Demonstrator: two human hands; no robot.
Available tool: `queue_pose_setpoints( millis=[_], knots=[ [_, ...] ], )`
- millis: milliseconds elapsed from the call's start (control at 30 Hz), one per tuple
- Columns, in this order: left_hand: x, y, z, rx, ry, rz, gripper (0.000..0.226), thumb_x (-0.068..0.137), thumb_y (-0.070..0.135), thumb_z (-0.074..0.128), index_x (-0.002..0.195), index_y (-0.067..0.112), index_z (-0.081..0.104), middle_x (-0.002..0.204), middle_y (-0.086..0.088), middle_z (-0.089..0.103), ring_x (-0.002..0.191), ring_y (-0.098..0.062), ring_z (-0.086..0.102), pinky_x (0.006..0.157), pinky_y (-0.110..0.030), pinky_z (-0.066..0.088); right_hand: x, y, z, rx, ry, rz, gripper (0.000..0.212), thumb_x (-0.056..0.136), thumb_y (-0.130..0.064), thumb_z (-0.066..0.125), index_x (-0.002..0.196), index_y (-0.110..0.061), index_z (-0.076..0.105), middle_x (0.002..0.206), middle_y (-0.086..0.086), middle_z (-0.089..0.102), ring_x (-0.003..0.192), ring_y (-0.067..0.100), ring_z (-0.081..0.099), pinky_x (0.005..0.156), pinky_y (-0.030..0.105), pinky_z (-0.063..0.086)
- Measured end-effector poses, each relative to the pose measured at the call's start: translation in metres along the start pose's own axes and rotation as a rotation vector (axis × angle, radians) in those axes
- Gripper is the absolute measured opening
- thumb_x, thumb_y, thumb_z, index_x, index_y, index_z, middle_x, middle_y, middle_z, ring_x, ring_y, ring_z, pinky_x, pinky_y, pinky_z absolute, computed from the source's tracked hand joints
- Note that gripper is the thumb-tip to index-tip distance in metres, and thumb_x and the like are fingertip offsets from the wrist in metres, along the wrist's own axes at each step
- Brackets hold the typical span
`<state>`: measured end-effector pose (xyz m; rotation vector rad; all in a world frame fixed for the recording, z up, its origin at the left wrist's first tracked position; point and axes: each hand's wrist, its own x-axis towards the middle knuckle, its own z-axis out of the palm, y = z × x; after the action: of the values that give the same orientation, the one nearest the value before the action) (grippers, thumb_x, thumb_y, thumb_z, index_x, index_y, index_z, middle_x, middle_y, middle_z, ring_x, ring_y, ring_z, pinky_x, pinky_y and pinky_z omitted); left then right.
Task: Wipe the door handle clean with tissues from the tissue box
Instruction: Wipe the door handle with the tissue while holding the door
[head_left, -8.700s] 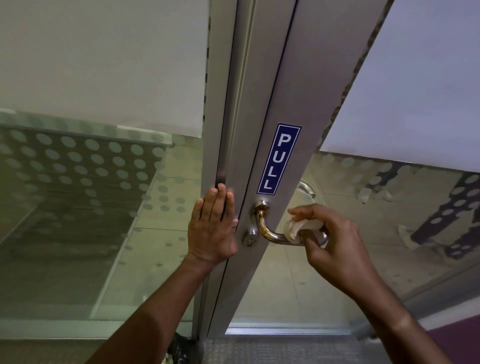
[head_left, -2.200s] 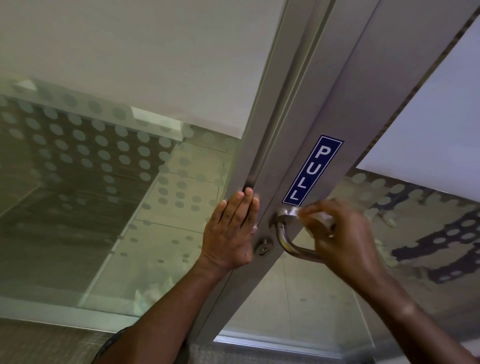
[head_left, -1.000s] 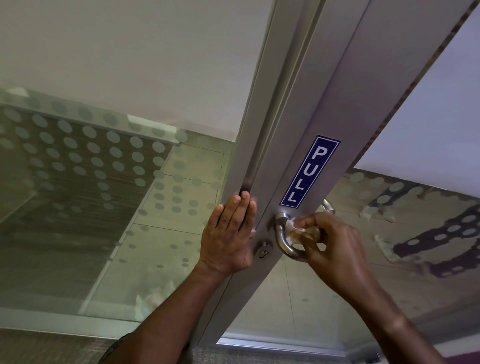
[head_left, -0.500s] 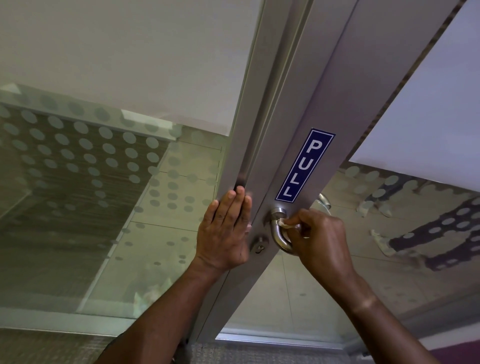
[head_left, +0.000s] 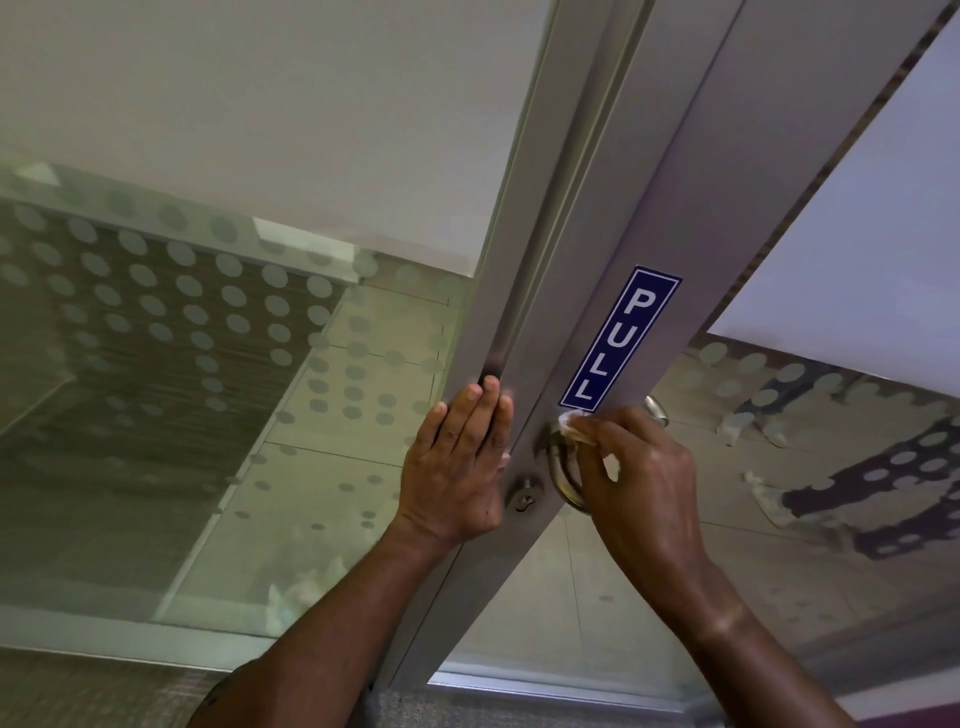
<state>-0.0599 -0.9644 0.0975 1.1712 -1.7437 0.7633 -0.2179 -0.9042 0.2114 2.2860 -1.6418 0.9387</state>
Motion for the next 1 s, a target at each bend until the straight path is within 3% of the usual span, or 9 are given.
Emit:
queue_pose_setpoints(
  millis=[333,433,567,667,767,900,1000],
  knots=[
    [0.000,0.001,-0.003,0.006,-0.035,-0.002,0.094,0.082,0.030,0.045,0.157,0.007,-0.007,0.165,-0.010,-0.015,0.153,-0.022,-0.010,0.124,-0.037,-0.006,0.024,-0.025,-0.001,-0.651,-0.388,-0.508,0.065,0.052,-0.025,0.092,0.108,-0.001,0.068,0.099,0.017,0.067,0.095,0.033,0.061,0.081,0.052,0.055],
    [0.000,0.001,-0.004,-0.001,-0.038,0.004,0.093,0.082,0.029,0.044,0.157,0.006,-0.006,0.165,-0.010,-0.014,0.153,-0.022,-0.010,0.124,-0.038,-0.005,0.026,-0.017,-0.011,-0.664,-0.413,-0.577,0.062,0.051,-0.027,0.093,0.103,-0.003,0.070,0.095,0.017,0.066,0.092,0.033,0.061,0.078,0.054,0.055],
    [0.001,0.001,-0.003,-0.018,-0.019,-0.005,0.086,0.086,0.027,0.041,0.157,0.007,-0.004,0.166,-0.009,-0.013,0.153,-0.021,-0.008,0.124,-0.038,-0.004,0.016,-0.013,-0.012,-0.649,-0.373,-0.666,0.032,0.074,-0.026,0.072,0.096,-0.002,0.071,0.090,0.016,0.067,0.086,0.033,0.060,0.077,0.048,0.057],
    [0.000,0.000,-0.002,-0.010,-0.014,0.004,0.085,0.088,0.027,0.040,0.157,0.007,-0.005,0.165,-0.009,-0.014,0.153,-0.022,-0.009,0.124,-0.037,-0.005,0.016,-0.016,-0.006,-0.611,-0.420,-0.732,0.026,0.079,-0.024,0.053,0.079,-0.005,0.070,0.077,0.011,0.064,0.074,0.026,0.054,0.068,0.039,0.054],
    [0.000,-0.001,-0.001,0.014,0.000,0.014,0.084,0.090,0.026,0.040,0.157,0.007,-0.006,0.165,-0.009,-0.015,0.153,-0.021,-0.010,0.124,-0.037,-0.005,0.012,-0.010,-0.008,-0.597,-0.434,-0.705,0.025,0.081,-0.025,0.060,0.087,-0.003,0.070,0.084,0.013,0.064,0.081,0.027,0.056,0.073,0.041,0.054],
    [-0.001,-0.001,0.001,0.045,0.008,0.017,0.084,0.093,0.029,0.043,0.157,0.007,-0.008,0.165,-0.010,-0.016,0.153,-0.022,-0.012,0.124,-0.037,-0.005,0.006,-0.008,-0.016,-0.568,-0.325,-0.531,0.039,0.088,-0.021,0.048,0.113,0.005,0.062,0.105,0.022,0.062,0.097,0.037,0.057,0.081,0.050,0.058],
    [-0.002,-0.001,0.003,0.035,0.022,0.006,0.083,0.094,0.028,0.043,0.157,0.007,-0.007,0.165,-0.010,-0.015,0.153,-0.021,-0.011,0.124,-0.037,-0.005,0.000,-0.016,-0.004,-0.544,-0.365,-0.504,0.039,0.088,-0.018,0.038,0.103,0.005,0.065,0.099,0.021,0.062,0.092,0.032,0.052,0.076,0.043,0.057]
  ],
)
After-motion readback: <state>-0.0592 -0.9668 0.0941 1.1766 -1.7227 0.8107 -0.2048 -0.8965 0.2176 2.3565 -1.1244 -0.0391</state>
